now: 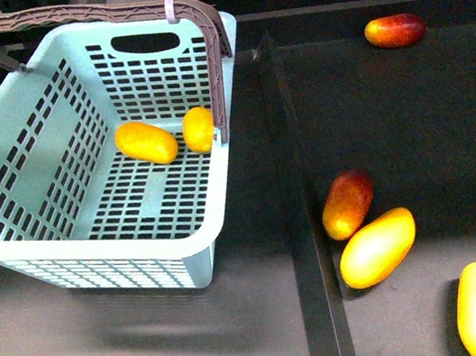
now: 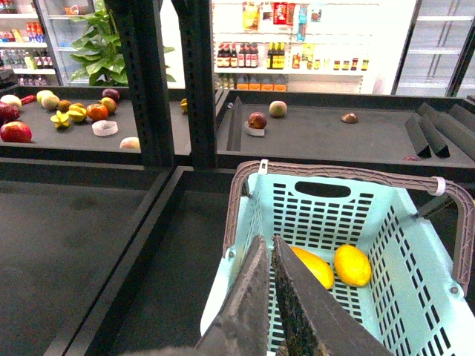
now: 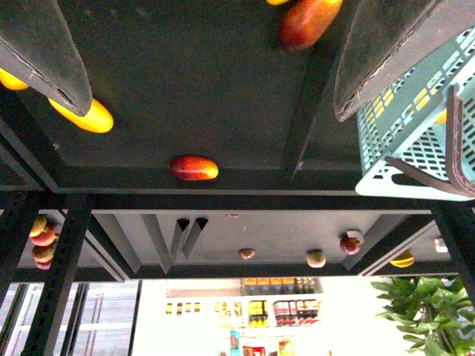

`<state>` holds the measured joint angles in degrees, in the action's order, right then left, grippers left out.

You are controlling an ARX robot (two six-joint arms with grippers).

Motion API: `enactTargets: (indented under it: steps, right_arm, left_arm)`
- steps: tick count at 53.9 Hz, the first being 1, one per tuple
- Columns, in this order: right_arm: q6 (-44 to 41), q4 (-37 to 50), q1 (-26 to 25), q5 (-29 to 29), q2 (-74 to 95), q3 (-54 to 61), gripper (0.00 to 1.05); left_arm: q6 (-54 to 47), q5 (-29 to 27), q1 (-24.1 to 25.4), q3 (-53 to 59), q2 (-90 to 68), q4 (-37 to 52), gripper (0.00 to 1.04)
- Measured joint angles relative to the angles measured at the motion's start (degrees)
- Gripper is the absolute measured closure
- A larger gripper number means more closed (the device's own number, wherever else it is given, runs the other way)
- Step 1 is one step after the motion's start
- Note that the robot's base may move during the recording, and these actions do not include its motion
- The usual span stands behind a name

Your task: Pick lemon and mango into basket

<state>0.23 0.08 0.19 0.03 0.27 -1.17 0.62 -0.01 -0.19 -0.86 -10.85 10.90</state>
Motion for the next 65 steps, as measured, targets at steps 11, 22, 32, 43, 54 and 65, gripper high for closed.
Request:
enactTargets:
  steps: [11,22,32,43,54,65]
  right_arm:
    - [0.00,0.00,0.00,-0.02,0.00,0.00,0.09]
    - [0.00,0.00,0.00,0.00,0.00,0.00,0.09]
    - [0.00,0.00,0.00,0.00,0.00,0.00,0.09]
    - [0.00,0.00,0.00,0.00,0.00,0.00,0.09]
    - [0.00,0.00,0.00,0.00,0.00,0.00,0.09]
    - [-0.02,0.00,0.00,0.00,0.00,0.00,0.09]
  left_arm:
    - [0.00,0.02,0.00,0.00,10.23,-10.64,1.02]
    - [0.00,0.02,0.00,0.00,10.49,-10.75,1.02]
    - [0.00,0.00,0.00,0.00,10.49,-10.75,1.02]
    - [0.02,0.00,0.00,0.00,10.49,-10.75,1.02]
    - [0.00,0.00,0.00,0.00,10.49,-10.75,0.61]
    - [0.00,0.02,0.00,0.00,10.49,-10.75,0.10]
